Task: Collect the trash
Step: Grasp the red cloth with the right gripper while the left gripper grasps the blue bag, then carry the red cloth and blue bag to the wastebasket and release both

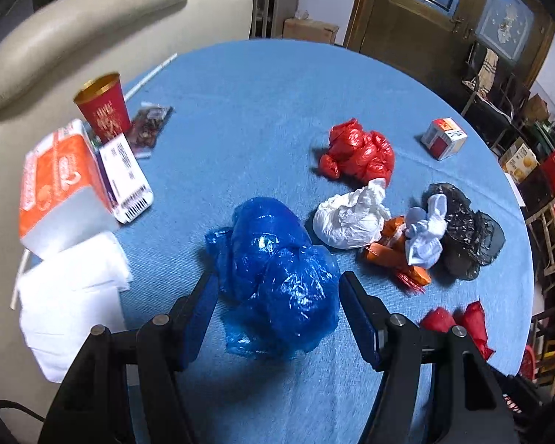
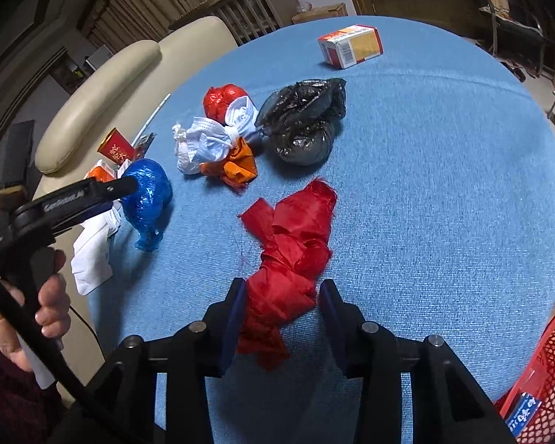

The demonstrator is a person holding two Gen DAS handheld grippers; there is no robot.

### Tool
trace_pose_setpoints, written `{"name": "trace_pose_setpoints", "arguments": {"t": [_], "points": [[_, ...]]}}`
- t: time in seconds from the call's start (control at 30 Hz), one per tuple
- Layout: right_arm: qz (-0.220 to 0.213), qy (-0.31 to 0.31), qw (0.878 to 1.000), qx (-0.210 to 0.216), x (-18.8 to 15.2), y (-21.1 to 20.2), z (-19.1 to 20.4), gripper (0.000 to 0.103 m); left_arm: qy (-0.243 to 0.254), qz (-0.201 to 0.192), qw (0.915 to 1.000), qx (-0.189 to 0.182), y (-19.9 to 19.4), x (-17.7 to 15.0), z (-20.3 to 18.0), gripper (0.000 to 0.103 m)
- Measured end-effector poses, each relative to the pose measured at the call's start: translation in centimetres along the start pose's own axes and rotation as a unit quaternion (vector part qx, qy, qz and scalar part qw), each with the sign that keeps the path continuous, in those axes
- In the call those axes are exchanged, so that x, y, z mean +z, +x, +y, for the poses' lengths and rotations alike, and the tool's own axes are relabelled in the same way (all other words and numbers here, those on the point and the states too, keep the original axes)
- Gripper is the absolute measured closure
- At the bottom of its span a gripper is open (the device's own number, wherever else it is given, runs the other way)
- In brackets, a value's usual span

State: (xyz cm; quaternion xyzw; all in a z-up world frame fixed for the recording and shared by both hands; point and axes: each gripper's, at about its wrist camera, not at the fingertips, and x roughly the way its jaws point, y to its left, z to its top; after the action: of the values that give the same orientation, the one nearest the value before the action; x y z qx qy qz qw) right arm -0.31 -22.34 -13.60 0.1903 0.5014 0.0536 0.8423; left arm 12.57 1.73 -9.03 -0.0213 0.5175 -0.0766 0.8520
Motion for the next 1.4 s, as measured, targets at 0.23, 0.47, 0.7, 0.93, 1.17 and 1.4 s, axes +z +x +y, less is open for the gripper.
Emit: {"name": "trace_pose_setpoints", "arguments": {"t": [0.23, 0.47, 0.7, 0.93, 1.17, 1.4], "points": [[0.004, -0.005, 1.000, -0.001, 0.3, -0.1, 0.3, 0.058, 0.007, 0.009, 0.9998, -0.015, 1.2, -0.3, 0.0, 0.049], [0.002, -0.007, 1.000, -0.002, 1.3, -0.1, 1.0, 0.058, 0.017, -0.003, 0.9996, -0.021, 0.7, -0.6, 0.1, 0.066], [0.015, -0.003, 1.000, -0.015, 1.9, 1.3, 1.1, 0.058, 0.032, -0.015, 0.9993, -0.013, -0.4, -1.6, -0.4, 0.071], [0.012, -0.002, 1.000, -0.015, 1.7, 2.1, 1.0, 0.064, 0.057, -0.038, 0.9977, -0.004, -2.2, -3.1, -1.3, 0.071], [-0.005, -0.019, 1.000, -0.011, 1.4, 1.3, 1.0, 0.066, 0.091, -0.059, 0.9940, 0.003, -4.0, -4.8, -3.0, 0.072], [-0.021, -0.013, 1.000, -0.012, 1.1, -0.1, -0.1, 0.066, 0.109, -0.065, 0.9919, 0.008, -4.8, -5.9, -4.1, 0.072]]}}
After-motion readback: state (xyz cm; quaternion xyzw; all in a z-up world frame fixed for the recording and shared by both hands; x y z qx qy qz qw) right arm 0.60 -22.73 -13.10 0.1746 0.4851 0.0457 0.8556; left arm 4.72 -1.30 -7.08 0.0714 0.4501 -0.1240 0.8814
